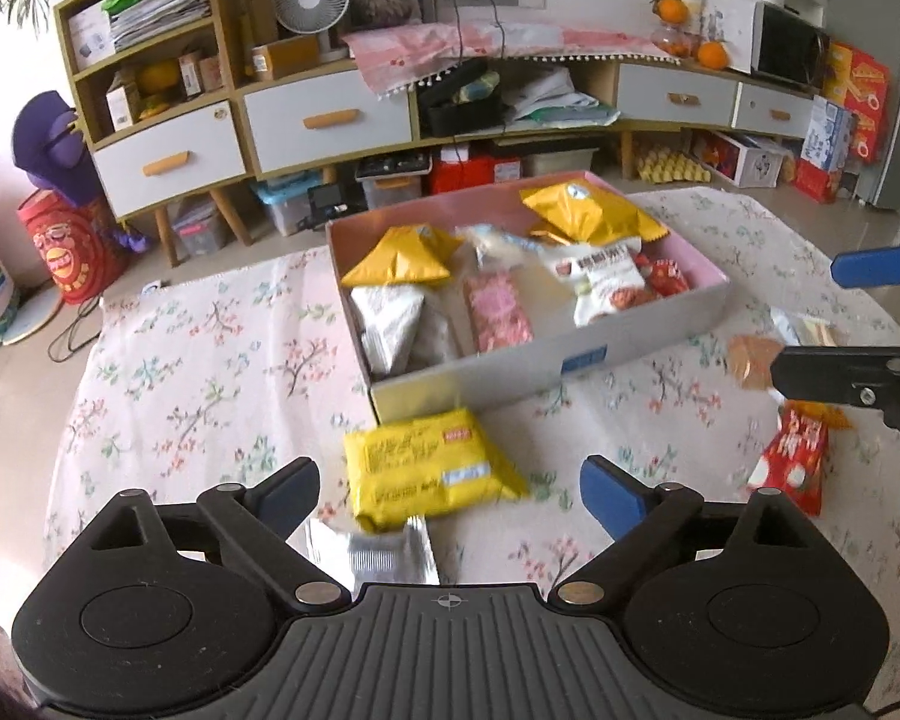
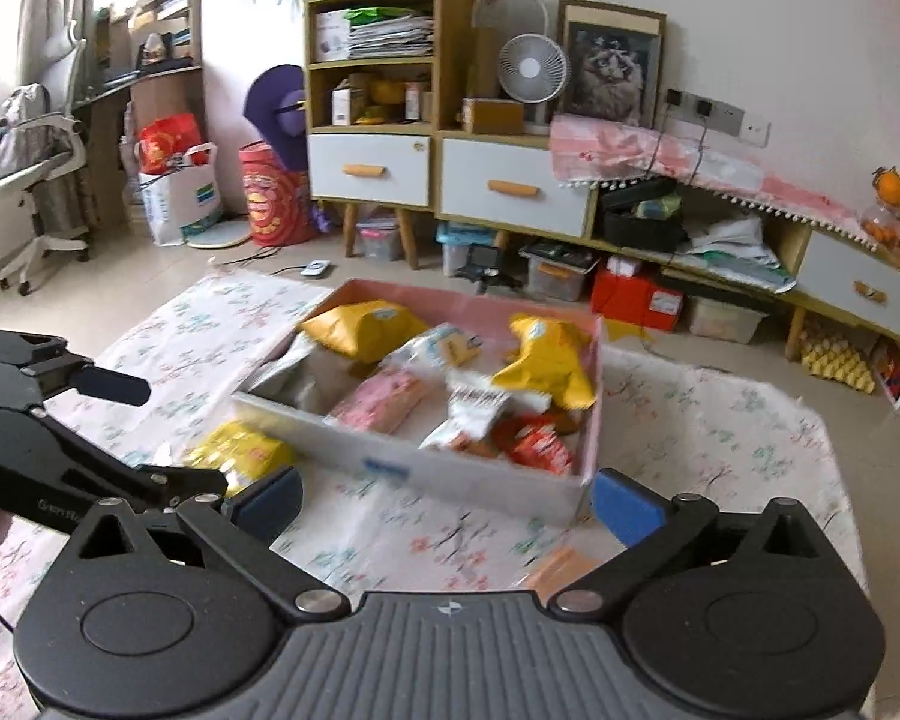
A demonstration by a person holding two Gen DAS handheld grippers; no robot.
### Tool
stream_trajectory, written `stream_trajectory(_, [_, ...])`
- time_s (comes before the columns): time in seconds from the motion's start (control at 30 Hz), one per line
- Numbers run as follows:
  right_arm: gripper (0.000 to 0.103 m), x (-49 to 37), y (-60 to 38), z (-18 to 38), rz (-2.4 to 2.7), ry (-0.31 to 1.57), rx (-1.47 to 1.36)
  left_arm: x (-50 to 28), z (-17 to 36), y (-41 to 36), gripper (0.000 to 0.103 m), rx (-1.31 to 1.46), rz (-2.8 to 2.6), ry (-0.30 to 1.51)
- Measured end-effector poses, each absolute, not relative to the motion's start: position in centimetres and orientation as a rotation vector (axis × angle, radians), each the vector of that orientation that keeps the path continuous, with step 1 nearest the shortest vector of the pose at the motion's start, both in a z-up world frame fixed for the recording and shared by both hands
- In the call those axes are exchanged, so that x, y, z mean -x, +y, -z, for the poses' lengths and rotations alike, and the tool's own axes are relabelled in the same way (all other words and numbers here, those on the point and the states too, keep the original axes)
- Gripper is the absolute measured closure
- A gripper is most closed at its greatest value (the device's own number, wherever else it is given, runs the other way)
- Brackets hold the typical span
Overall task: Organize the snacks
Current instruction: 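Move the left tool to the silver wrapper while the right tool approaches a red bag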
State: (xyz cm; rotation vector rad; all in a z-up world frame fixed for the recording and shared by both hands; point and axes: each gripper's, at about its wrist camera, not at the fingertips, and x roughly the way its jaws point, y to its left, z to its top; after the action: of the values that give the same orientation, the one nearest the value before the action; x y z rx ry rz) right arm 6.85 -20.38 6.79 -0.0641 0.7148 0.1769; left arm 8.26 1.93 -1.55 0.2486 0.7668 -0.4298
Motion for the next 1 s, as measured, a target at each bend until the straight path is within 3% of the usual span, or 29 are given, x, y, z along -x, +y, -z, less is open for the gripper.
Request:
stream_trajectory(0.53, [0.017, -2.4, -18.1, -3.0, -0.31, 0.742, 0.254, -6.7, 5.7, 5.0, 0.008, -0.376, 0.469, 0.703])
stream_trajectory(1.0, [0.017, -1.8, -20.1, -0.3, -0.286, 0.9, 0.165, -8.7, 7.5, 6.0, 0.009, -0.336, 0.511, 0.773])
